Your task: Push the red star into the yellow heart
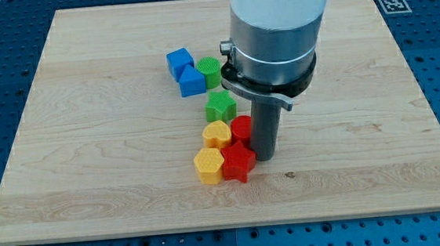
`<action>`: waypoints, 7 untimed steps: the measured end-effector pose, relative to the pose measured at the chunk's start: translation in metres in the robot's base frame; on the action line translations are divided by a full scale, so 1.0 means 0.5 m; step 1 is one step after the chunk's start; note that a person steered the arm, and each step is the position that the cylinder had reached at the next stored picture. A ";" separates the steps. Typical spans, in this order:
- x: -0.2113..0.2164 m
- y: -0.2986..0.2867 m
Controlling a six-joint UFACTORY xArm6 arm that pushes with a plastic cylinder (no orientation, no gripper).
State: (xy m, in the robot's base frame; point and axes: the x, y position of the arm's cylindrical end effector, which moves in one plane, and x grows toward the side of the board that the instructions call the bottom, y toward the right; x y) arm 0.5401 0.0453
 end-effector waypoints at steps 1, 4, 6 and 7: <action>0.035 0.000; 0.117 0.019; 0.114 -0.046; 0.088 -0.046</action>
State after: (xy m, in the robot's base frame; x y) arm 0.5841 0.0221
